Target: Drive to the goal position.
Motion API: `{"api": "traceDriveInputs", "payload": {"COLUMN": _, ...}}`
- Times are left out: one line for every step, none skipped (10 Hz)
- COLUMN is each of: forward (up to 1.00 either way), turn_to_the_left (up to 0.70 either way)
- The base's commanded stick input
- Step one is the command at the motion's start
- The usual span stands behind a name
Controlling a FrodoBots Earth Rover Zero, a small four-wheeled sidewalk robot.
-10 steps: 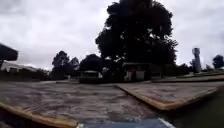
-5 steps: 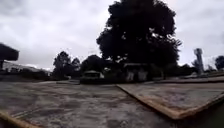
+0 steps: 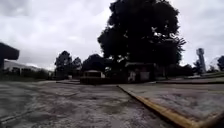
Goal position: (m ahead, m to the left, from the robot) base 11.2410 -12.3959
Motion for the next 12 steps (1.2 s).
{"api": "traceDriveInputs", "payload": {"forward": 0.50, "turn_to_the_left": 0.00}}
{"api": "traceDriveInputs", "payload": {"forward": 0.50, "turn_to_the_left": 0.00}}
{"api": "traceDriveInputs", "payload": {"forward": 0.50, "turn_to_the_left": 0.00}}
{"api": "traceDriveInputs", "payload": {"forward": 0.50, "turn_to_the_left": 0.00}}
{"api": "traceDriveInputs", "payload": {"forward": 0.50, "turn_to_the_left": 0.00}}
{"api": "traceDriveInputs", "payload": {"forward": 0.66, "turn_to_the_left": 0.00}}
{"api": "traceDriveInputs", "payload": {"forward": 0.70, "turn_to_the_left": 0.00}}
{"api": "traceDriveInputs", "payload": {"forward": 0.70, "turn_to_the_left": 0.00}}
{"api": "traceDriveInputs", "payload": {"forward": 0.70, "turn_to_the_left": 0.00}}
{"api": "traceDriveInputs", "payload": {"forward": 0.70, "turn_to_the_left": 0.00}}
{"api": "traceDriveInputs", "payload": {"forward": 0.70, "turn_to_the_left": 0.00}}
{"api": "traceDriveInputs", "payload": {"forward": 0.70, "turn_to_the_left": 0.20}}
